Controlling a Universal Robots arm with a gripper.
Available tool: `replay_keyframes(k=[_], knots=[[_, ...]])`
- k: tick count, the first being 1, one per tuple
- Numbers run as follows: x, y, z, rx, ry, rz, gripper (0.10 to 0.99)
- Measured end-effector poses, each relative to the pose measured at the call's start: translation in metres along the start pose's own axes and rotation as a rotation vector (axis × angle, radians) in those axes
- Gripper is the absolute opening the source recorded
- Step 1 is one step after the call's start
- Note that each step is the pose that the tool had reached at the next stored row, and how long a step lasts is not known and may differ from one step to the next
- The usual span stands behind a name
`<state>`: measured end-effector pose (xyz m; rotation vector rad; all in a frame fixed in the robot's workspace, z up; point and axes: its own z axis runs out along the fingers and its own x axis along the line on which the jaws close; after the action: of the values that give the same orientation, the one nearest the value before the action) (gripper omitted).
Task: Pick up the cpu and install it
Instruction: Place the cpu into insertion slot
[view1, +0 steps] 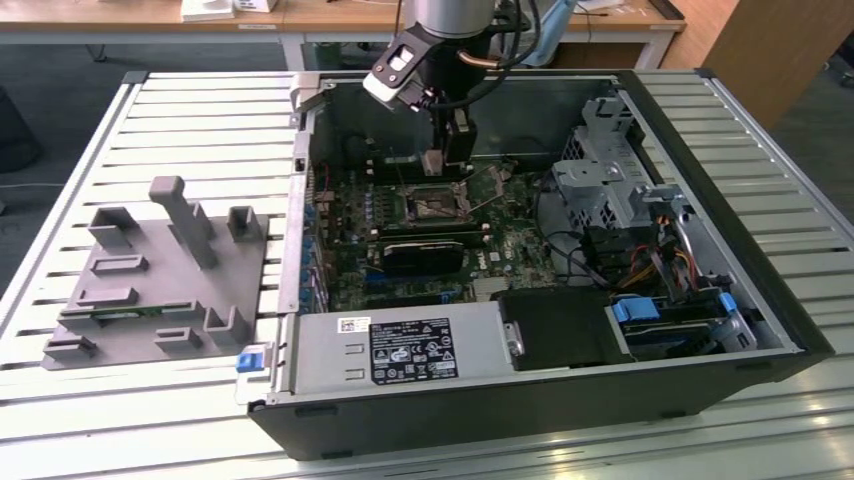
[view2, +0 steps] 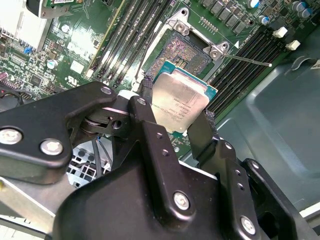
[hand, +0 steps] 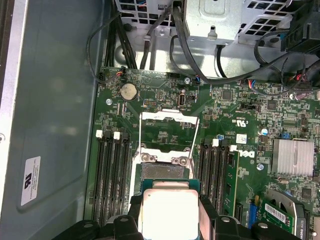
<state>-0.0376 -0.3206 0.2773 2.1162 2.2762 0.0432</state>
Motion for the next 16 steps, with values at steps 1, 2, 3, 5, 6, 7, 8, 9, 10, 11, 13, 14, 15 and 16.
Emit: replay_keyframes(k=[1,2,3,5,6,7,8,9,10,11,13,14,15,16], knots=[[0.0,0.0,0.0,0.0,0.0001,0.0,0.529],[0.0,0.0,0.0,0.0,0.0001,0.0,0.529],[0.0,0.0,0.0001,0.0,0.0,0.0,0.529],[0.0,0.0,0.0002,0.0,0.0001,0.0,0.529],[0.0,0.0,0.0014,0.0,0.0001,0.0,0.529],[0.0,-0.0001,0.0031,0.0,0.0,0.0,0.529],[0.0,-0.0001,0.0032,0.0,0.0,0.0,0.529],[0.0,-0.0001,0.0033,0.0,0.0,0.0,0.529],[0.0,-0.0001,0.0036,0.0,0.0001,0.0,0.529],[0.0,-0.0001,0.0037,0.0,0.0001,0.0,0.529],[0.0,-0.0002,0.0043,0.0,0.0002,0.0,0.529],[0.0,-0.0002,0.0047,0.0,0.0002,0.0,0.529],[0.0,-0.0002,0.0051,0.0,0.0002,0.0,0.529],[0.0,-0.0002,0.0057,0.0,0.0001,0.0,0.529]])
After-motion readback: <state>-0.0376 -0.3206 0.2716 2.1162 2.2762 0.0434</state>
